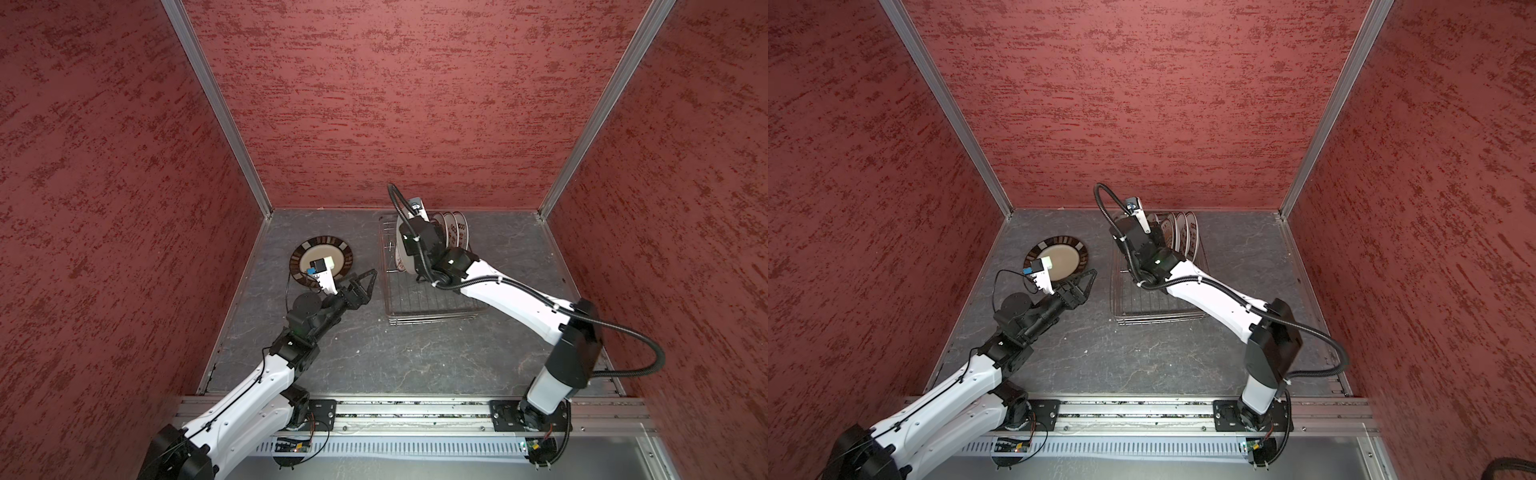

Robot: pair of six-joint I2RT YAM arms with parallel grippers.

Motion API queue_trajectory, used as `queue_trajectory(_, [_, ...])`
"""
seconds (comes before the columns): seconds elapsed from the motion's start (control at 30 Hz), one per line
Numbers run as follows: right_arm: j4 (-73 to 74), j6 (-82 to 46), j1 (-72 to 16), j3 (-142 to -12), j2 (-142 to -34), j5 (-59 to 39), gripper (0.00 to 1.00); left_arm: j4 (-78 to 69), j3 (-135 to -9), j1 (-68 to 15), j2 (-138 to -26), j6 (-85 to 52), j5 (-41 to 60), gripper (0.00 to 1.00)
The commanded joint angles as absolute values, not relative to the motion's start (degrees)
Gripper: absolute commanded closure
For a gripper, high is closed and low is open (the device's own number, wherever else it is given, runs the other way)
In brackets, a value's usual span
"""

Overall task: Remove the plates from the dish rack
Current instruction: 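Lift the plain white plate up out of the rack with the right gripper, then bring the white plate toward the left gripper and grasp its rim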

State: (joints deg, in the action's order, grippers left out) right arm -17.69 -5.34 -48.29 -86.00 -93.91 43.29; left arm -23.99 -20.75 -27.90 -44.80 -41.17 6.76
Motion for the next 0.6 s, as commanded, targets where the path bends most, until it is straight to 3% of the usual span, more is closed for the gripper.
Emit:
queue_trajectory(0.0, [-4.2, -9.4, -47.2, -82.2, -84.4, 35.3, 1.0, -23.8, -20.7, -27.7, -42.6, -39.6, 8.2, 0.01])
queue_trajectory(0.37, [8.5, -28.6, -30.5, -60.6, -66.2, -5.3, 1.0, -18.3, -24.3, -28.5, -41.8, -39.8, 16.0, 0.01])
queue_trajectory(0.57, [15.4, -36.6, -25.6, -52.2, -61.3, -13.9, 1.0, -16.5, -27.2, -30.8, -45.9, -38.8, 16.2, 0.0])
